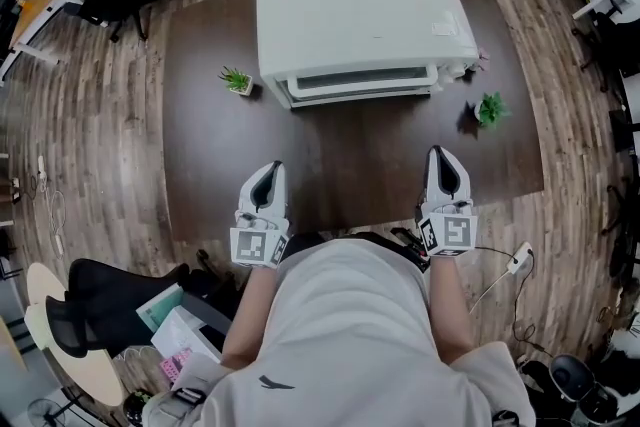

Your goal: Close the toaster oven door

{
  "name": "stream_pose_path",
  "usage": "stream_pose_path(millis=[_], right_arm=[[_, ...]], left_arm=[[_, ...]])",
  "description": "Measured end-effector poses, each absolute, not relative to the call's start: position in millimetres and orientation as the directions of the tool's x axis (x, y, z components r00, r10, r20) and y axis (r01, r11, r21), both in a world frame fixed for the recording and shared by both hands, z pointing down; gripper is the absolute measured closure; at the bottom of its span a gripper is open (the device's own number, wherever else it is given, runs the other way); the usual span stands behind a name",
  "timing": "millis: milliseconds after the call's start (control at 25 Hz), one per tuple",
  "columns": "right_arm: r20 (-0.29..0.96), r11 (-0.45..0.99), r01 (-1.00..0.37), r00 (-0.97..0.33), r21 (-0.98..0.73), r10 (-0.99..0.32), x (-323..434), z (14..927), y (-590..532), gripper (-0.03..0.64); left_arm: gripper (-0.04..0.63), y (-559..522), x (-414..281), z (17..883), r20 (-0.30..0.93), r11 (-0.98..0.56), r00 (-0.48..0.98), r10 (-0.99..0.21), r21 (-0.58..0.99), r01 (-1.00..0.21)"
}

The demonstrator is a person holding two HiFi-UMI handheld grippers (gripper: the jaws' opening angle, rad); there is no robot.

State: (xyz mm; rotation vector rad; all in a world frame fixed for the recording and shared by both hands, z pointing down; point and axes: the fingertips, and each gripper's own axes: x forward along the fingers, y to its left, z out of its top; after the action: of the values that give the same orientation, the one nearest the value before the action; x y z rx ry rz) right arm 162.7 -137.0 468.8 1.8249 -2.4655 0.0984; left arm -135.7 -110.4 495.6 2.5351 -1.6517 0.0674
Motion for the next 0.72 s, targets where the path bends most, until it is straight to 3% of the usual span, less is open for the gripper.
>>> stream_pose_path(millis=[720], right_arm=[[0.072,0.348,-0.938,-0.346,0.016,-0.936,153.3,456.6,-126.7,0.618]], left_arm=[[0.591,-97.4,-137.5,486.1,0.075,-0.388,0.389,-0.918,0.034,-0.921]])
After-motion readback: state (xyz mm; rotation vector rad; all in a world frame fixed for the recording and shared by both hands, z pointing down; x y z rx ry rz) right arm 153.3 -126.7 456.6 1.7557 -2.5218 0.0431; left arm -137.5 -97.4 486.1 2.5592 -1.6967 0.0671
